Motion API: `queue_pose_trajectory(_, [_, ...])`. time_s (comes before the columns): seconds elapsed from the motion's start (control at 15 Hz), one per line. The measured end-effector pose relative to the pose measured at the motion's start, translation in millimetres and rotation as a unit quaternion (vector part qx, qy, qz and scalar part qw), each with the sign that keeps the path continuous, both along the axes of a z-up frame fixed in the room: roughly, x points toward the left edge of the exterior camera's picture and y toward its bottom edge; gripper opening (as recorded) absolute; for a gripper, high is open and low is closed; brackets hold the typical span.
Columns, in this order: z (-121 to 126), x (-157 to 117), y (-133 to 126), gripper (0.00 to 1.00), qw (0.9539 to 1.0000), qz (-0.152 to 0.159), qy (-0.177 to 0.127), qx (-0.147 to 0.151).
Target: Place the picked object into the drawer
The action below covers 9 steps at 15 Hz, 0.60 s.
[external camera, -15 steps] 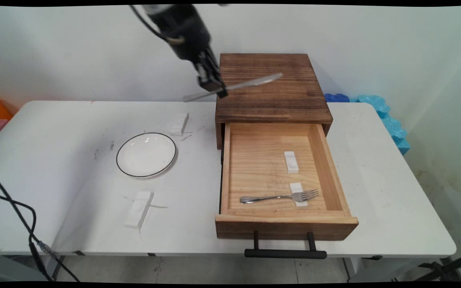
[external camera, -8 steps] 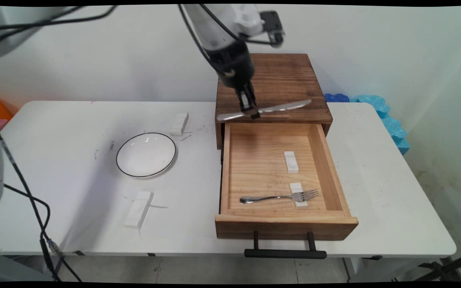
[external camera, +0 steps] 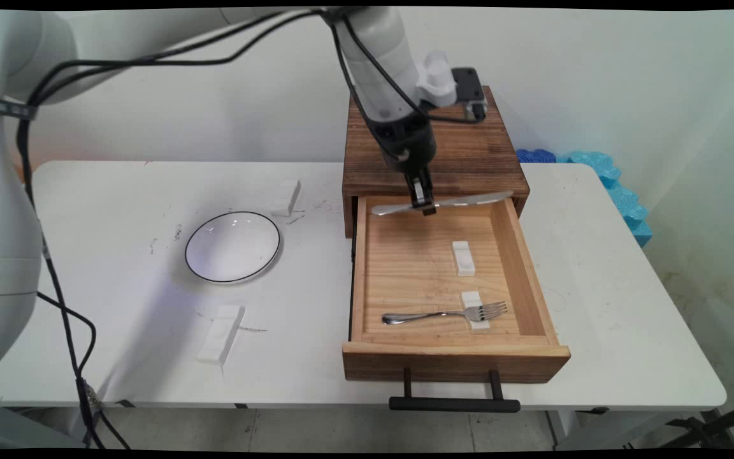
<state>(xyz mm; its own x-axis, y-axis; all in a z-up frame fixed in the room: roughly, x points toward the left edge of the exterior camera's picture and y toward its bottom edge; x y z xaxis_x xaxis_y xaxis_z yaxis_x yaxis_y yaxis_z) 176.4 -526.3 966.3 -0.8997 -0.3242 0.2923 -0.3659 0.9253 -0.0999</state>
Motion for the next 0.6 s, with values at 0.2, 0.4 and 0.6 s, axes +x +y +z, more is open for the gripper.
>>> queue_pose_trajectory(0.2, [-16,-8,-4,0.00,1.0000,-0.005,-0.006,0.004])
queue_pose_trajectory(0.4, [-34,-15,-8,0.00,0.9998,-0.011,-0.013,0.009])
queue_pose_trajectory(0.6, [-47,-18,-11,0.00,0.9996,-0.015,-0.018,0.012])
